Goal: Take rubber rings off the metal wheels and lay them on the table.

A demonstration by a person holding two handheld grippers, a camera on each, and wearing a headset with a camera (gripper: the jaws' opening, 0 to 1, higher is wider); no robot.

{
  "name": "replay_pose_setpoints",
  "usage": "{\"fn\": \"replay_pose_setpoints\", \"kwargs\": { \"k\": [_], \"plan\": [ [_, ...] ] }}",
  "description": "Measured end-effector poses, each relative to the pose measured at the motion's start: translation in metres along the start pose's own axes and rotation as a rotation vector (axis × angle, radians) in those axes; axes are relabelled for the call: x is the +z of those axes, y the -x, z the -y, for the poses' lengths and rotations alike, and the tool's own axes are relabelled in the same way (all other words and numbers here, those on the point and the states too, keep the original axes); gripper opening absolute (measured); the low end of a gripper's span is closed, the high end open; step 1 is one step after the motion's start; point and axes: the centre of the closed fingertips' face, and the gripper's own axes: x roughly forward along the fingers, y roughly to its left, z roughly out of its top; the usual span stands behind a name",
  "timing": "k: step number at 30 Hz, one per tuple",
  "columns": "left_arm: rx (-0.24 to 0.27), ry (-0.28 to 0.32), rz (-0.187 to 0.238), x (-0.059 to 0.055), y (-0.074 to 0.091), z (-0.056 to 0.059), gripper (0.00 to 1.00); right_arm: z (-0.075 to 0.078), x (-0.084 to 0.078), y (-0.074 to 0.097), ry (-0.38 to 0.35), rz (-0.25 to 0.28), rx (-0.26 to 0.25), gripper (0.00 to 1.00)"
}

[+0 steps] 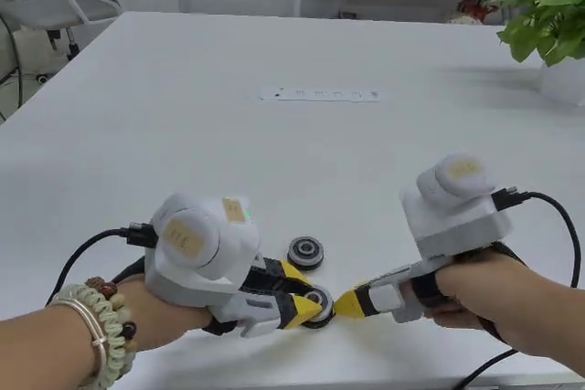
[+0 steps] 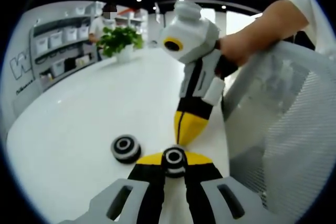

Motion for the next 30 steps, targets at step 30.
{"fn": "replay_pose_setpoints", "kwargs": {
  "k": [30],
  "plan": [
    [-0.006, 0.005, 0.011, 0.0, 0.0, 0.0, 0.15, -0.026, 0.009, 0.003, -0.209, 0.079, 0.139, 0.0]
  ]
}}
